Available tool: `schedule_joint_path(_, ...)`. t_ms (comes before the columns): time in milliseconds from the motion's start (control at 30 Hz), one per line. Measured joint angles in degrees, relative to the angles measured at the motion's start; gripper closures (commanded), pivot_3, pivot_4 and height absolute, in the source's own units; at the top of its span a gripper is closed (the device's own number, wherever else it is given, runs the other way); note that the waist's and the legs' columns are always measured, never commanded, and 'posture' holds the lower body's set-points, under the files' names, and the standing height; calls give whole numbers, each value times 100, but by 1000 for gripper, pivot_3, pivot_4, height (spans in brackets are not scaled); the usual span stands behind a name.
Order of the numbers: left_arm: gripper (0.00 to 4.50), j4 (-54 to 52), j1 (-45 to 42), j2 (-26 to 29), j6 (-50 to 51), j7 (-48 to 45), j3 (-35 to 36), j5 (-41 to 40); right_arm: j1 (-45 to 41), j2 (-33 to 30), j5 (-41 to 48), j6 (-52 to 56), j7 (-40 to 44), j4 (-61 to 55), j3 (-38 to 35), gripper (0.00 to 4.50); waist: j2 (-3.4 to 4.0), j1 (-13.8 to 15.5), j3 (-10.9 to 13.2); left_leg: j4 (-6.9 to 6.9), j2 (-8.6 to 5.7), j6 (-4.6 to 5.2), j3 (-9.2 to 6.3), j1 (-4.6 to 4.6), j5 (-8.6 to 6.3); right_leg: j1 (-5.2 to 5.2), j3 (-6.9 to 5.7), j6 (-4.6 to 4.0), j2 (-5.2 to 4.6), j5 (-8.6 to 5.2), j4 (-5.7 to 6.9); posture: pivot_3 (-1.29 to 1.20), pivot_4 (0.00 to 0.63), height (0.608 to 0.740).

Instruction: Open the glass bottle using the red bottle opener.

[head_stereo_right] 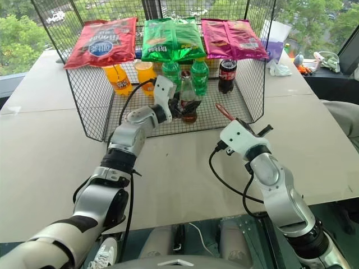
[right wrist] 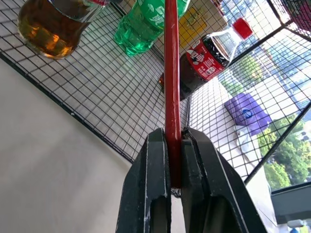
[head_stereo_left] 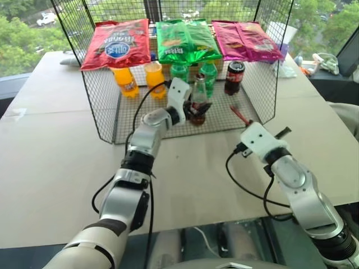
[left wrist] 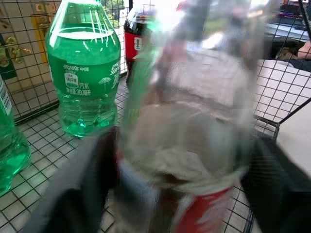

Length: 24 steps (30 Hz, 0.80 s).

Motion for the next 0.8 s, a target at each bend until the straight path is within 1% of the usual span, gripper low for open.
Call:
schedule_joint_path(100, 1862, 204, -65, -12, -156, -94, 48, 12, 57, 21, -135, -20, 44, 0, -1, 4500, 0, -5, 0, 1, 0, 0, 0, 0, 0, 0, 0, 0, 0, 0, 2, 0, 150, 740)
schedule_joint_path(233, 1862, 183, -49, 27, -108, -367, 129, -85, 109, 117, -250, -82, 56, -1, -8, 4500, 0, -15, 0, 1, 0, 0, 0, 0, 0, 0, 0, 0, 0, 0, 2, 0, 150, 740)
schedule_joint_path(333, 1862, -454, 313, 142, 250, -950, 157, -452, 130, 222, -341, -213, -2, -6, -181, 4500, 1, -32, 1, 0, 1, -1, -1, -8, 0, -6, 1, 3, 0, -1, 2, 0, 150, 740)
schedule_joint_path(500, 1862, -1499, 743, 300, 732, -1383, 37, -673, 112, 480, -405, -784, -298, 2, -469, 4500, 1, -30, 1, 0, 1, -1, -3, -8, 0, -8, -1, 4, 1, -2, 5, 0, 150, 740)
schedule_joint_path(600, 1862, -1695, 868, 249, 751, -1396, -53, -658, 103, 525, -543, -1109, -408, 43, -474, 4500, 0, -22, 1, 3, 0, -1, -2, -6, 1, -5, 0, 4, -1, -2, 5, 0, 150, 740)
schedule_joint_path(800, 1862, -1747, 982, -28, 690, -1236, -555, -282, 78, 622, -896, -1598, -625, 369, -472, 4500, 0, -23, 1, 6, -2, 0, -1, -6, 0, -5, 2, 4, 0, -1, 7, 0, 150, 740)
